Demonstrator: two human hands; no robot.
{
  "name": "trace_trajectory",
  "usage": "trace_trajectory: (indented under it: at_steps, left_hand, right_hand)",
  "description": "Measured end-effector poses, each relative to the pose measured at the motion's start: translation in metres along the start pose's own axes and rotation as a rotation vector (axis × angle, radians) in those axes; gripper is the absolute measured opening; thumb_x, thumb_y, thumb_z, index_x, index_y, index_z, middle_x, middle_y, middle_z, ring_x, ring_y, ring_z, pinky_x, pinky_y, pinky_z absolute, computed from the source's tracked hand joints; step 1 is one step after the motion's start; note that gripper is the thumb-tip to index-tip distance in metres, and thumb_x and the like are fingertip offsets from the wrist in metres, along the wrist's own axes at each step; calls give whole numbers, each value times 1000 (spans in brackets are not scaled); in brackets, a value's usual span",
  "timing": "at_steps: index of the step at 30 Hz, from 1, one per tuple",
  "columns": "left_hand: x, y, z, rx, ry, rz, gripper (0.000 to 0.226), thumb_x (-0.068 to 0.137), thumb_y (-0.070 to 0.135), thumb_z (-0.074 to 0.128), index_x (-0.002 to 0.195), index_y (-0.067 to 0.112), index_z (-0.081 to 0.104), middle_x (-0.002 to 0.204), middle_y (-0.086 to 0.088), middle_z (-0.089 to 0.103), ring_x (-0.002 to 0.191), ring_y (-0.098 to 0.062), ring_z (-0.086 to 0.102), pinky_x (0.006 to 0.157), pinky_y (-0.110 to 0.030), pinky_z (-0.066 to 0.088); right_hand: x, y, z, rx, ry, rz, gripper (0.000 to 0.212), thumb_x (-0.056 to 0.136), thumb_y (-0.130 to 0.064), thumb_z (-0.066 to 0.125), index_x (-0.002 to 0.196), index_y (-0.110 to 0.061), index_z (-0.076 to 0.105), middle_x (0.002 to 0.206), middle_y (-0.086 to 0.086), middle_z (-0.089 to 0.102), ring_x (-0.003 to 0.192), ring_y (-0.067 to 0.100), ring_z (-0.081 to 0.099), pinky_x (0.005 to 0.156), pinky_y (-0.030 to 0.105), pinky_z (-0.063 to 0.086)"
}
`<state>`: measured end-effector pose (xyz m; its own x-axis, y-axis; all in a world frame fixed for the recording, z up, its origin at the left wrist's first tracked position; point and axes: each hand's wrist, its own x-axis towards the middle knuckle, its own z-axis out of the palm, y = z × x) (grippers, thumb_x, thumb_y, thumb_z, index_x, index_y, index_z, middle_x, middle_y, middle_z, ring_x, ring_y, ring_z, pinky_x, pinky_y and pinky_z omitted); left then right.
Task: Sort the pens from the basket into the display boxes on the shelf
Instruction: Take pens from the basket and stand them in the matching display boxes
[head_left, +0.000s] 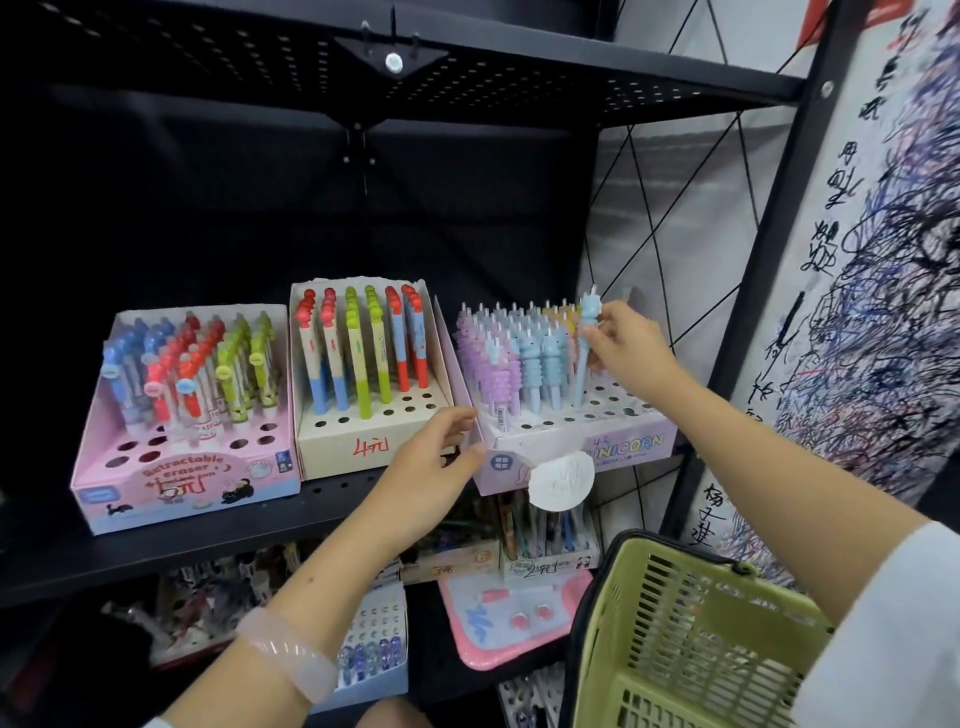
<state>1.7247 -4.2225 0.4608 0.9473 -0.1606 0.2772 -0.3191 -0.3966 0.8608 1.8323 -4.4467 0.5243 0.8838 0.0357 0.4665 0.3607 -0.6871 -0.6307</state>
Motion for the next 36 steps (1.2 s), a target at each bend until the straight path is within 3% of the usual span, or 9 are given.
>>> trace_trajectory:
  at_steps: [6,9,13,19,23,26,29,33,36]
  left_hand:
    - [-3,3,1,-15,11,3,30,94,22,49,104,49,40,109,31,45,111,4,45,82,-6,32]
    - [-8,8,5,-9,8,17,33,94,21,49,99,52,40,108,34,45,105,13,45,79,-4,35]
    - [-14,17,14,-29,21,24,27,94,21,49,113,40,44,115,21,50,111,2,46,91,-16,33]
    - [-32,33,46,-13,121,20,28,93,20,50,121,26,52,116,14,50,110,-5,46,88,-17,32]
    - [-45,30,81,7,173,100,22,92,17,51,110,30,53,102,19,53,84,6,48,73,-12,36]
    - [-53,24,120,86,18,196,28,91,15,53,119,21,54,110,13,53,94,3,46,79,-7,31]
    - [-54,11,159,76,-151,146,30,91,12,52,121,16,53,111,11,53,102,4,45,82,-2,30]
    - [-56,-12,197,87,-335,6,34,93,15,51,127,17,49,123,5,52,114,-2,44,93,-11,29]
    - [-58,-24,210,138,-464,-39,35,94,20,49,129,20,47,134,2,50,122,-7,43,102,-19,29]
  right_hand:
    - [-9,3,14,-162,-186,65,26,96,-18,49,113,3,51,96,20,67,101,33,60,87,35,46]
    - [-15,7,15,-194,-188,80,30,95,-21,51,116,-1,51,99,16,67,97,30,60,80,29,43]
    - [-26,8,0,-180,-162,76,29,92,-18,52,120,-8,53,99,9,63,88,21,56,72,23,43]
    - [-81,7,-40,-9,-235,-21,12,93,-8,48,92,-16,57,84,3,67,73,13,65,70,24,54]
    - [-140,46,-47,36,-366,57,17,94,-8,49,85,-18,57,76,2,66,61,5,62,61,15,51]
    - [-186,101,-41,-83,-510,164,10,93,-7,50,92,-9,59,79,6,66,67,14,62,64,20,51]
    - [-229,162,-34,-346,-710,241,18,92,-9,49,104,-9,62,96,1,64,82,10,58,66,4,40]
    - [-277,226,-21,-573,-960,328,35,91,-15,51,125,-8,51,121,12,60,106,24,58,89,31,47]
    - [-305,254,-5,-716,-1054,277,50,91,-23,55,136,-13,38,132,12,49,117,27,51,91,34,44]
